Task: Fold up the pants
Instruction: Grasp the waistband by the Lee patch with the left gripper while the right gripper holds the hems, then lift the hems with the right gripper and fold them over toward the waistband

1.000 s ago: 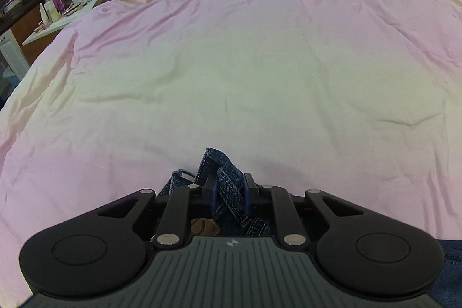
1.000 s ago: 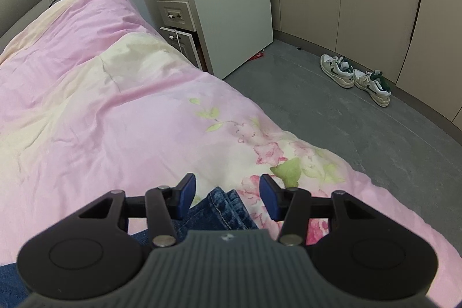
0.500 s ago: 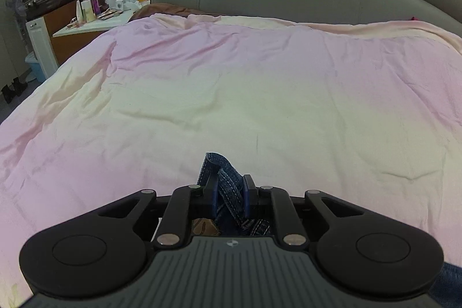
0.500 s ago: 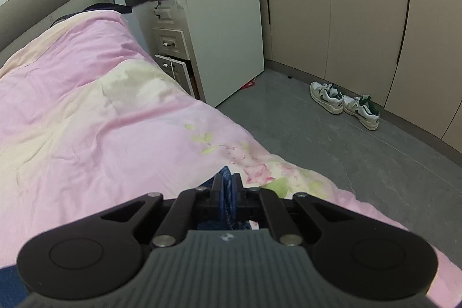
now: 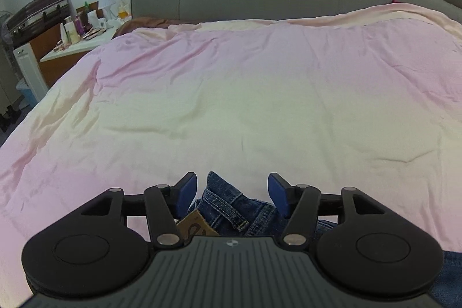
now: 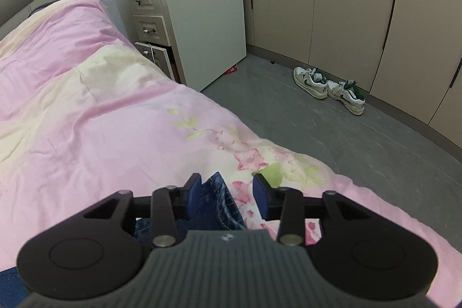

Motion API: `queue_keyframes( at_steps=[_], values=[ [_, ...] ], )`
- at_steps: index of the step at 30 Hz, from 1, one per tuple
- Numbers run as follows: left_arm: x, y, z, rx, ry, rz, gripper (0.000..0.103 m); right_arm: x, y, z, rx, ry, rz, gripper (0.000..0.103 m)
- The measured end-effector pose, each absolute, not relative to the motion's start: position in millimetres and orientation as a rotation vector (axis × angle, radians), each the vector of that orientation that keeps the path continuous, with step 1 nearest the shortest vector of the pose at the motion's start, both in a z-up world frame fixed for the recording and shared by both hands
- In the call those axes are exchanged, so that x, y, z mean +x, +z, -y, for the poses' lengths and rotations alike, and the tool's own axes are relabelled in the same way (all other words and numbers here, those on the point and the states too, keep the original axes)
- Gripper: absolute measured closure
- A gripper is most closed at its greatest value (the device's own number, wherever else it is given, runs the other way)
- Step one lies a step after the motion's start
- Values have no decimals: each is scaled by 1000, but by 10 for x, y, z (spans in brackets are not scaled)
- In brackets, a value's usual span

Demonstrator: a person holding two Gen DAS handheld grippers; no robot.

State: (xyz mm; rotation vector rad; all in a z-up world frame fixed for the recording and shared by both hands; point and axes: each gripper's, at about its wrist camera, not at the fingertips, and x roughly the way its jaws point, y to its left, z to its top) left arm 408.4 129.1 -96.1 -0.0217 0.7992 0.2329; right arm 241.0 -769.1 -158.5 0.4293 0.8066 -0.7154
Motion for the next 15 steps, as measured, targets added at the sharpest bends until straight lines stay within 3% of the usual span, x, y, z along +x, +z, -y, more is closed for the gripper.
queue_keyframes(
  at_steps=[6,15],
  values=[
    [3505,-736,-897,39,-1,-852,37,1859,-1447,7572,507,-706,-817,68],
    [2597,-864,-216,152,-337,-996,37,1008,-1561,7466,726,-690,-814,69]
  ],
)
